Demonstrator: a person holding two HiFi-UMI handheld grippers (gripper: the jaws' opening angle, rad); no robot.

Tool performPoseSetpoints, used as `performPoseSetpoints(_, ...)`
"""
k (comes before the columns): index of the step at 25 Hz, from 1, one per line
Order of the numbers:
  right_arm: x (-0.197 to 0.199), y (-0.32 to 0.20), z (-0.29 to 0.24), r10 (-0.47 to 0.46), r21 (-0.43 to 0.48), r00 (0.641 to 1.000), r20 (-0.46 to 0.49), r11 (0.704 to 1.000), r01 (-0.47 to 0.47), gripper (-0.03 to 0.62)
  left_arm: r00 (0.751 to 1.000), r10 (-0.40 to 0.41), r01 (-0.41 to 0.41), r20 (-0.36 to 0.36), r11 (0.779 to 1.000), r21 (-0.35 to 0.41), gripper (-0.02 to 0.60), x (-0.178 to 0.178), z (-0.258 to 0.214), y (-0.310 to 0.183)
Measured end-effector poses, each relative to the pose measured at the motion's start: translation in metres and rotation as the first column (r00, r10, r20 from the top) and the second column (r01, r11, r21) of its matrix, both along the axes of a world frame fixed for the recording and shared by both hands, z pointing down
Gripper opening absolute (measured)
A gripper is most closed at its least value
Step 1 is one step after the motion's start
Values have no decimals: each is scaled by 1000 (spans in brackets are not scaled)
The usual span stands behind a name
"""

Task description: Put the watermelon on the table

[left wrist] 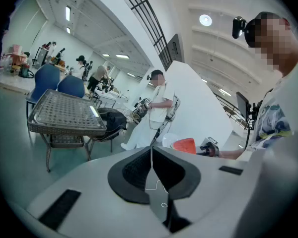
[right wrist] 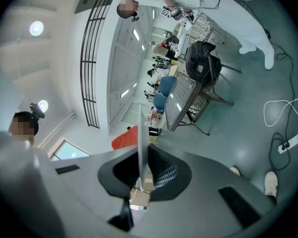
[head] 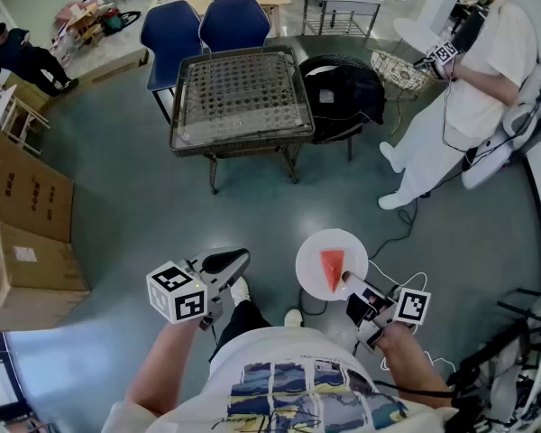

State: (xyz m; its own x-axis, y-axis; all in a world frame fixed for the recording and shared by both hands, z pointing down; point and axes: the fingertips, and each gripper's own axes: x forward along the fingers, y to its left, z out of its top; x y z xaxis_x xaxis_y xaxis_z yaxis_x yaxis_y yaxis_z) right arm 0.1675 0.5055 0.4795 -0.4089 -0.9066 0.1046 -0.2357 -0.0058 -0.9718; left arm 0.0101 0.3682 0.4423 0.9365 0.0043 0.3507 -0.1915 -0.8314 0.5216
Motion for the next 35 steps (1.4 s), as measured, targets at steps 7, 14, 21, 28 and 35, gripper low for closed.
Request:
performPoseSetpoints(7, 17, 54, 6, -31, -2, 999, 18, 1000, 31, 25, 1000, 16, -16, -2, 1000, -18, 18, 26, -2, 77)
performPoseSetpoints(14, 12, 62, 9, -98, -5, 995, -12, 995, 98, 25, 1000, -4, 4, 20, 1000, 2, 18, 20, -7, 94)
performPoseSetpoints(21, 10, 6, 13, -123, 2, 992, 0, 992, 123, 23, 999, -43, 43, -6, 999, 0, 18, 15, -7, 52)
performPoseSetpoints(28, -8, -104, 11, -139, 0, 990, -7, 990, 139, 24, 998, -55, 56, -24, 998, 40, 18, 5, -7, -54)
performPoseSetpoints(35, -36, -244, 3, -122, 2, 992, 16, 993, 122, 23, 999, -44, 44, -6, 994, 99, 18, -44, -22, -169)
